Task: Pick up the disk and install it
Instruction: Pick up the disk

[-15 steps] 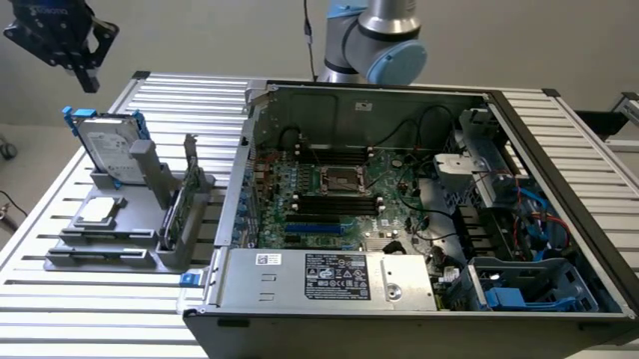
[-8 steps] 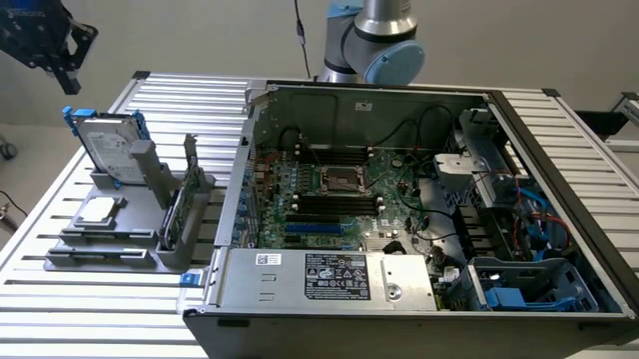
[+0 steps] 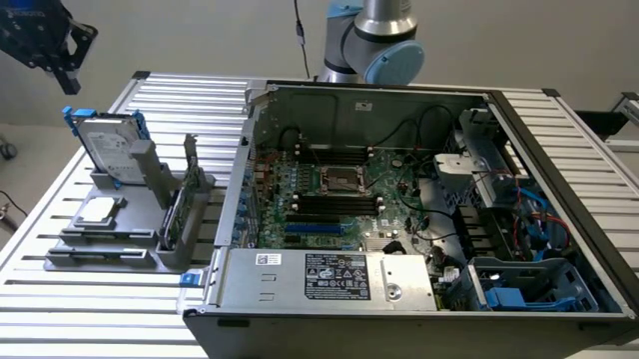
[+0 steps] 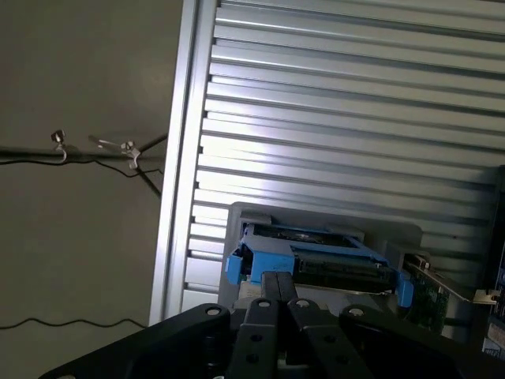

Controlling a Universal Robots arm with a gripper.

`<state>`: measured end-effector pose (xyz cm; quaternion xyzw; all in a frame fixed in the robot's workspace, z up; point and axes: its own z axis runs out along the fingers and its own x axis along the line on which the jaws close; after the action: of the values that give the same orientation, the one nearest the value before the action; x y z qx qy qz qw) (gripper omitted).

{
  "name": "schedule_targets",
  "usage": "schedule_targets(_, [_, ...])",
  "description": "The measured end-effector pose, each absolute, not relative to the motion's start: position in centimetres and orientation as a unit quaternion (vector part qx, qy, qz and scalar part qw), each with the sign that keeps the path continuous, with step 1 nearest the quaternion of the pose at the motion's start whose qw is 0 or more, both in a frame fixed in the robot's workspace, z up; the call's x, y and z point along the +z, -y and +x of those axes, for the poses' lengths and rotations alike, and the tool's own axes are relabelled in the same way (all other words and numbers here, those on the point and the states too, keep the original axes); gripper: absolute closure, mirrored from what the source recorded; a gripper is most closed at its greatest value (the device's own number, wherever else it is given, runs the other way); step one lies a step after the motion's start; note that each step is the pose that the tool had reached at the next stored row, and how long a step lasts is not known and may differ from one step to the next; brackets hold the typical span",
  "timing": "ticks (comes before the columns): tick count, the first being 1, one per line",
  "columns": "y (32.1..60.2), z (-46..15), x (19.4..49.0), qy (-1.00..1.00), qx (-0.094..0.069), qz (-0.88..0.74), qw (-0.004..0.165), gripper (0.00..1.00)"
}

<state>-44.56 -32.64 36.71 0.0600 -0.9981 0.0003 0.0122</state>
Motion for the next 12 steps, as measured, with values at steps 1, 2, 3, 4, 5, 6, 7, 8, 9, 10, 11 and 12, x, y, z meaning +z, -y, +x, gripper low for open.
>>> schedule_targets(1, [32.64, -44.57, 36.71, 0.998, 0.000, 0.060, 0.012, 0.89])
schedule_targets(2, [32.64, -44.56, 36.71, 0.998, 0.000, 0.060, 0.012, 0.89])
schedule_targets(3, [32.64, -44.56, 36.71, 0.998, 0.000, 0.060, 0.012, 0.89])
schedule_targets(4, [32.64, -44.56, 36.71, 0.998, 0.000, 0.060, 0.012, 0.89])
schedule_targets(5, [32.64, -44.56, 36.71, 0.998, 0.000, 0.060, 0.012, 0.89])
schedule_targets(6, [32.64, -44.57, 36.71, 0.998, 0.000, 0.060, 0.012, 0.89])
schedule_targets(7, [32.64, -44.56, 36.71, 0.998, 0.000, 0.060, 0.012, 0.89])
schedule_targets(8, [32.63, -44.58, 36.72, 0.998, 0.000, 0.060, 0.012, 0.89])
schedule_targets(9, [32.50, -44.63, 36.72, 0.998, 0.001, 0.060, 0.012, 0.89])
schedule_targets(10, [32.38, -44.66, 36.71, 0.998, 0.001, 0.060, 0.011, 0.89])
schedule_targets(11, [32.34, -44.66, 36.68, 0.998, 0.000, 0.060, 0.010, 0.89])
schedule_targets(12, [32.28, -44.67, 36.66, 0.998, 0.000, 0.061, 0.009, 0.89])
